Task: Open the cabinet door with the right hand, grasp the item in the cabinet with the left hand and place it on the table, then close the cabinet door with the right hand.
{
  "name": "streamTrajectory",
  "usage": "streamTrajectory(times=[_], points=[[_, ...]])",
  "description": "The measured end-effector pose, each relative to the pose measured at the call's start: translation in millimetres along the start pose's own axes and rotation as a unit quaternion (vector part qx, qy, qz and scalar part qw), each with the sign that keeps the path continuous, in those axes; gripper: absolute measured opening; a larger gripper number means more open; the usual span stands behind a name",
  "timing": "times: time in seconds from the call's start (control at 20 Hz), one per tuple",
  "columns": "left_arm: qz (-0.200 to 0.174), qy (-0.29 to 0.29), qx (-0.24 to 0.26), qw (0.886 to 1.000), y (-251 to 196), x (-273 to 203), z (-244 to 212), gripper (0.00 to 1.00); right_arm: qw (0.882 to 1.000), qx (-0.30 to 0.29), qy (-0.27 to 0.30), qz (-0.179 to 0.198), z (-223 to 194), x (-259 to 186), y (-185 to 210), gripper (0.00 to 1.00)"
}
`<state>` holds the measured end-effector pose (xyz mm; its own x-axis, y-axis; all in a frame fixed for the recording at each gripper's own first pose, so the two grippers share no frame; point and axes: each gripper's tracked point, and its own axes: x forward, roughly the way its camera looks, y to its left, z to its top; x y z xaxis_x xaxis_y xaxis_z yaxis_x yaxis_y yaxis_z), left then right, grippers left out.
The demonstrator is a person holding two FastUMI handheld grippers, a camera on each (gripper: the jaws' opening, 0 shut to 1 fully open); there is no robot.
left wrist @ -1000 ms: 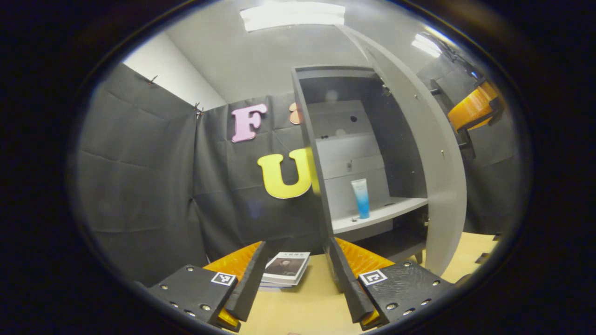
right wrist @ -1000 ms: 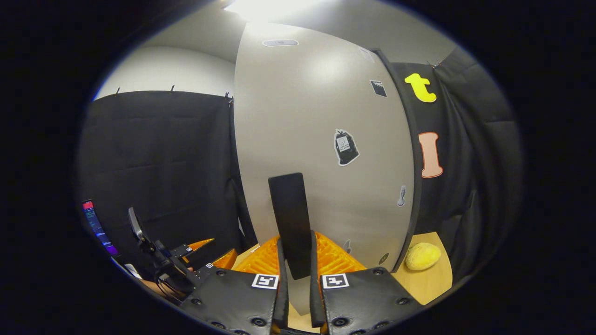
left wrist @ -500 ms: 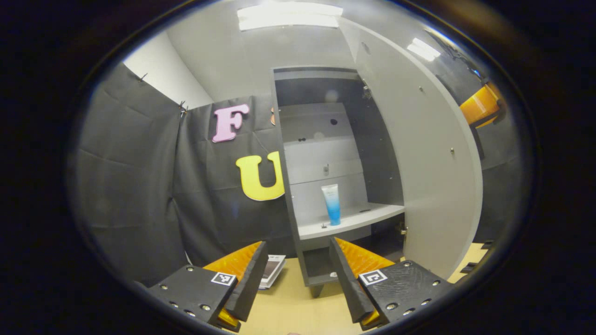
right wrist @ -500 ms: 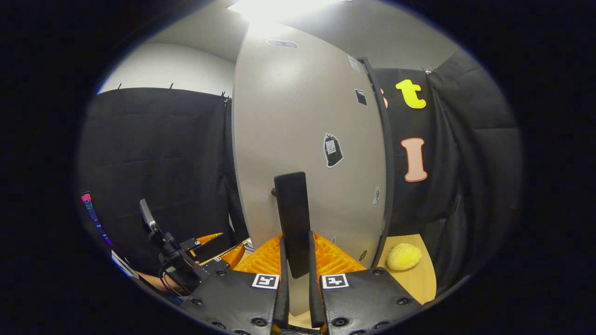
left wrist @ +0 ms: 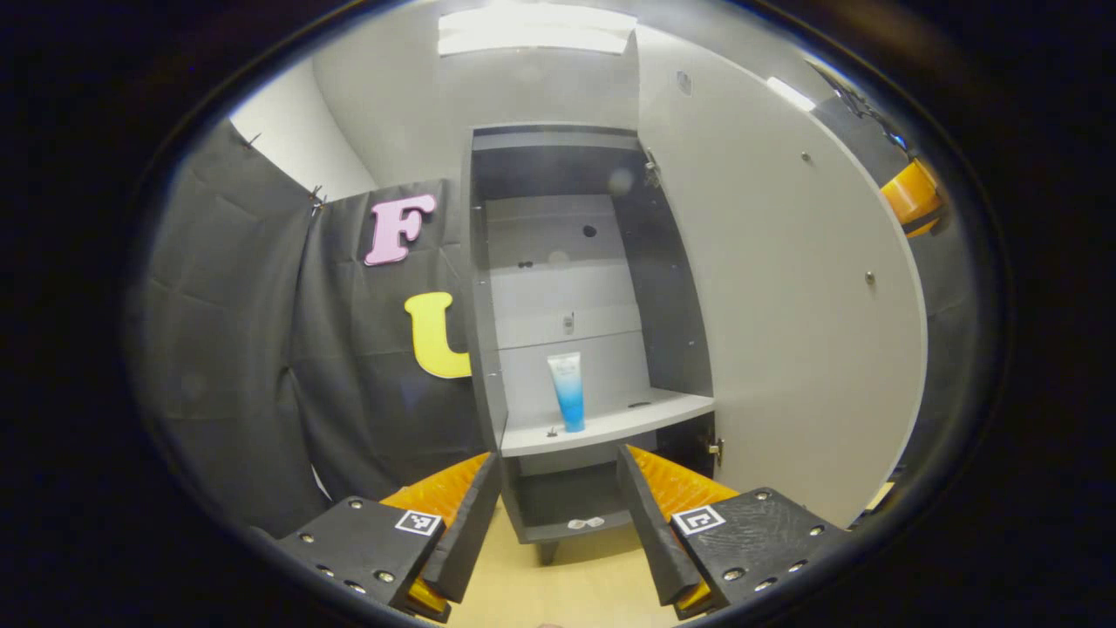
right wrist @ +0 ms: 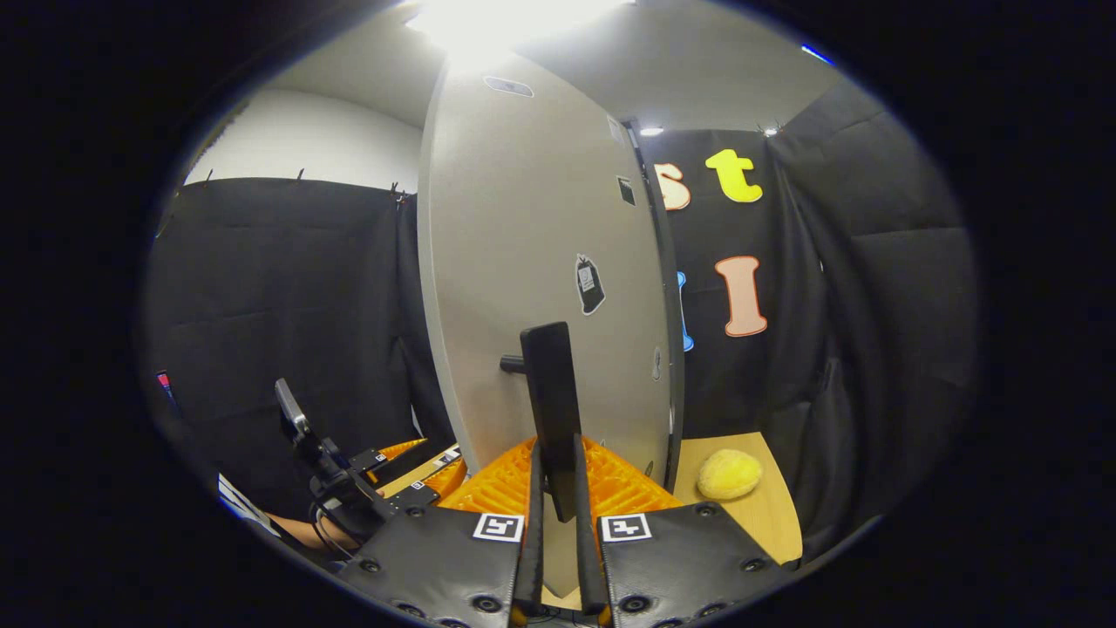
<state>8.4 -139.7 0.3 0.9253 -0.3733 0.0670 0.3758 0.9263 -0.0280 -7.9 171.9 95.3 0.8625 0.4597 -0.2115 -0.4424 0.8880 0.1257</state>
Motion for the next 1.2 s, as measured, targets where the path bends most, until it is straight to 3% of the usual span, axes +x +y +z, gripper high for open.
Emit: streamTrajectory(times=[0.2, 0.25, 0.3, 0.9, 1.0, 1.2], points=[[-0.006, -0.001, 0.003, 1.000, -12, 6, 3, 0.80, 1.000, 0.002, -0.007, -0.013, 1, -8, -16, 0.18], [-0.005, -0.001, 0.003, 1.000, -13, 6, 4, 0.80, 1.000, 0.004, -0.009, -0.016, 2, -9, -21, 0.14], [-0.004, 0.000, 0.003, 1.000, -15, 8, 3, 0.80, 1.000, 0.005, -0.011, -0.020, 3, -7, -25, 0.18], [0.004, 0.008, 0.015, 1.000, -42, 15, 5, 0.80, 0.996, 0.005, -0.039, -0.079, 11, -16, -95, 0.18], [0.005, 0.008, 0.018, 1.000, -47, 17, 6, 0.80, 0.996, 0.026, -0.045, -0.066, 9, -16, -96, 0.12], [0.001, 0.009, 0.016, 1.000, -59, 25, 11, 0.80, 0.997, 0.036, -0.056, -0.040, 13, -25, -90, 0.16]])
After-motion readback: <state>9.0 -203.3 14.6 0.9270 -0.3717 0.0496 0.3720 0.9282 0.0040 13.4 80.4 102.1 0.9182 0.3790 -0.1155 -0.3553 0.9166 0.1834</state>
